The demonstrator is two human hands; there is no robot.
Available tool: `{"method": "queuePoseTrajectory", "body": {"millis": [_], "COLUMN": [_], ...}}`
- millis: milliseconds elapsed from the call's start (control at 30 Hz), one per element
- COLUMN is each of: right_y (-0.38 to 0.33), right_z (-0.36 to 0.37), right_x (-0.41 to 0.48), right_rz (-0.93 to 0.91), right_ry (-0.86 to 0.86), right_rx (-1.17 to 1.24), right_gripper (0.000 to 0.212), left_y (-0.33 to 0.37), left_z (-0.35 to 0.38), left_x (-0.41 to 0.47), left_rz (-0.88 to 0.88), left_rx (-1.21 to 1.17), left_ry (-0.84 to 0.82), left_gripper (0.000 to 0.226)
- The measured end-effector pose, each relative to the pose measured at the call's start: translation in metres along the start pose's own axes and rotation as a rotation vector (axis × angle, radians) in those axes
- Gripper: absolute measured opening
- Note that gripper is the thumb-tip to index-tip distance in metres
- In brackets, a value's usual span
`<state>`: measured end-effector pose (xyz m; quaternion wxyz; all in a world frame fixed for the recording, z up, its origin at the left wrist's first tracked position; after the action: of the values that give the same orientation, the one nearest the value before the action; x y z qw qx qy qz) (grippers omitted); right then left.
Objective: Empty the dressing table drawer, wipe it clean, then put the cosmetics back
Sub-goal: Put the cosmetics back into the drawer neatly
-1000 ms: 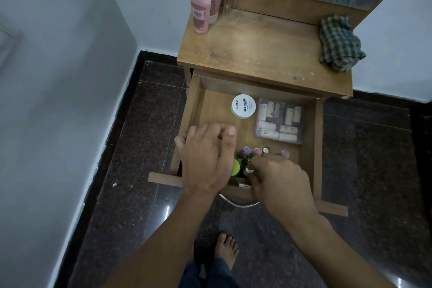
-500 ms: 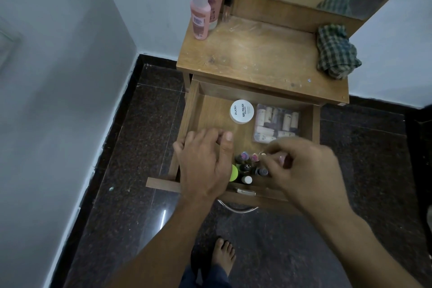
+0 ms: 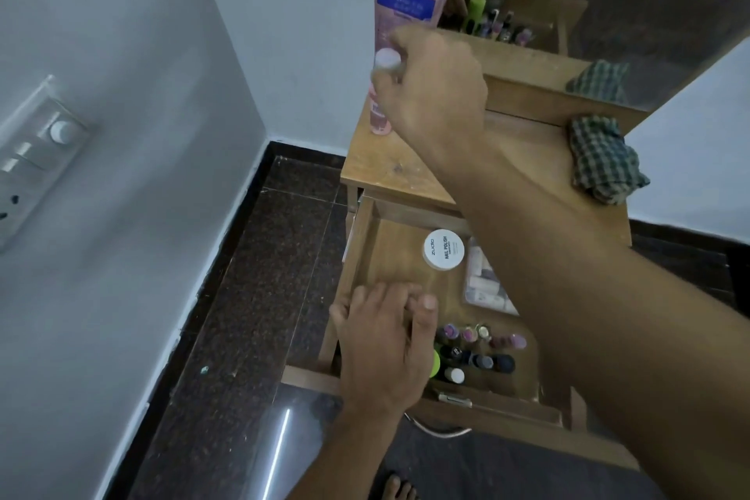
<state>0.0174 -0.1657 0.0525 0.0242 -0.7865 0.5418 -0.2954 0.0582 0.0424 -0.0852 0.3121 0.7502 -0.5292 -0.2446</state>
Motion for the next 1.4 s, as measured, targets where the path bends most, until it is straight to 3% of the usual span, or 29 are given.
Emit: {"method": "queuePoseTrajectory", "body": {"millis": [233, 367, 467, 700, 867, 967, 1100, 1267, 1400], "right_y": [-0.005, -0.005, 0.001, 0.05, 0.083, 0.092, 0.094, 0.098, 0.106], "right_z": [0.012, 0.004, -0.023, -0.09, -0.071, -0.041, 0.003, 0.056, 0.083], "right_x": [0.011, 0.007, -0.012, -0.127, -0.207, -0.222, -0.212, -0.192, -0.192], "right_rz": [-0.058, -0.047, -0.004, 0.415, 0.899, 1.083, 1.188, 1.192, 1.294], "right_ry": [-0.016, -0.027, 0.077, 0.208, 0.28, 0.285, 0.263, 0.165, 0.186], "right_rx": [-0.118, -0.052, 0.027, 0.432, 0.746, 0.881, 0.987, 0.975, 0.995], "right_gripper": [0.037, 0.027, 0.024, 0.018, 0.013, 0.021, 0.028, 0.023, 0.013], "left_y": [-0.004, -0.006, -0.007, -0.006, -0.004, -0.003, -0.004, -0.003, -0.004], "left_z": [0.0, -0.003, -0.005, -0.006, -0.005, -0.003, 0.0, 0.002, 0.003], "left_x": [0.0, 0.0, 0.0, 0.0, 0.0, 0.0, 0.0, 0.001, 0.002], "left_rz": [-0.013, -0.037, -0.06, -0.071, -0.073, -0.069, -0.069, -0.065, -0.065], "left_rx": [-0.074, -0.144, -0.183, -0.132, -0.097, -0.076, -0.046, -0.038, -0.029], "left_ry": [0.026, 0.047, 0.068, 0.077, 0.058, 0.034, 0.007, 0.0, -0.005], "left_gripper": [0.068, 0.07, 0.068, 0.06, 0.061, 0.064, 0.067, 0.068, 0.066]}}
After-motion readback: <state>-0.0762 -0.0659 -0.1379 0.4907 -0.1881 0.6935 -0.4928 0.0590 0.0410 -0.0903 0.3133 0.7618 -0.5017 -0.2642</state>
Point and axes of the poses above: each hand's wrist, its own x-axis towards the middle knuckle, its own z-axis out of the palm, y = z × x, the point moved 5 cm from there along x, towards the middle knuckle, and after that the axes turned 10 degrees about -z, right-handed, at the moved point
